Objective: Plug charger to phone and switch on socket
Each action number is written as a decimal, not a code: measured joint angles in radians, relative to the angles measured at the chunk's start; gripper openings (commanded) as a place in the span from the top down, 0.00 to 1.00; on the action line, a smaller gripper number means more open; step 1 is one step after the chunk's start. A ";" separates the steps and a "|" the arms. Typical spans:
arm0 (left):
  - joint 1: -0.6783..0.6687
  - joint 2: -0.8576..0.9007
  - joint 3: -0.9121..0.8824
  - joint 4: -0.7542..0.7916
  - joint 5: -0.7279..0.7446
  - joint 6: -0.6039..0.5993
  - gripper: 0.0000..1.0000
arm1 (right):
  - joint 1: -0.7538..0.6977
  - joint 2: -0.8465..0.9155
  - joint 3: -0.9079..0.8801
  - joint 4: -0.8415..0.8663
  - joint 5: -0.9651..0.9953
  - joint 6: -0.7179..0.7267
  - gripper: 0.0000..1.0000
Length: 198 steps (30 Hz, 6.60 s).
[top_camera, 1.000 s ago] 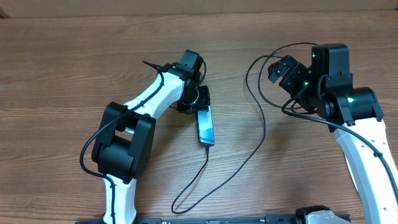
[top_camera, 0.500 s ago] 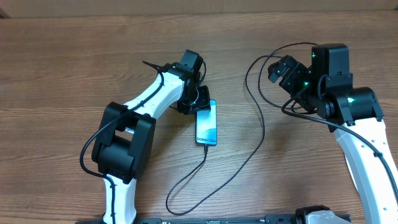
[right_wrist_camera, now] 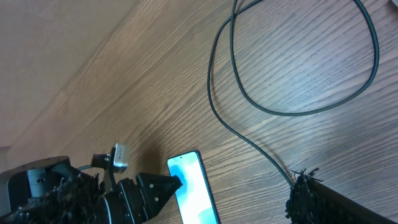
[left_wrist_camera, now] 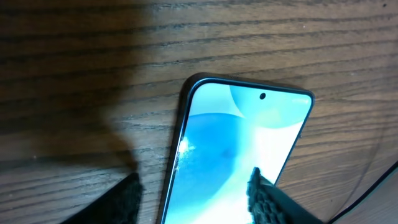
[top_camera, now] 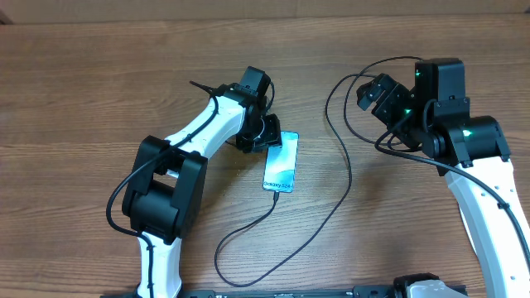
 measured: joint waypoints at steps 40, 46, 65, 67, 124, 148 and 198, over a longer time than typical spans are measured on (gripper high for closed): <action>-0.019 -0.354 0.699 -0.653 -0.327 0.122 0.00 | 0.000 0.000 0.000 -0.007 0.000 0.000 0.00; -0.019 -0.369 0.700 -0.653 -0.327 0.122 0.00 | 0.000 0.000 0.000 -0.013 0.000 -0.003 0.00; -0.019 -0.365 0.700 -0.656 -0.327 0.122 0.00 | -0.312 0.055 0.188 -0.193 -0.153 -0.287 0.00; -0.019 -0.365 0.700 -0.656 -0.327 0.122 0.01 | -0.386 0.100 0.257 -0.243 -0.180 -0.334 0.00; -0.019 -0.365 0.700 -0.656 -0.327 0.122 0.00 | -0.635 0.808 0.407 -0.050 -0.256 -0.600 0.00; -0.019 -0.365 0.700 -0.656 -0.327 0.122 0.00 | -0.635 0.816 0.407 -0.053 -0.259 -0.602 0.00; -0.019 -0.365 0.700 -0.657 -0.327 0.122 0.01 | -0.590 0.817 0.407 -0.023 -0.243 -0.618 0.00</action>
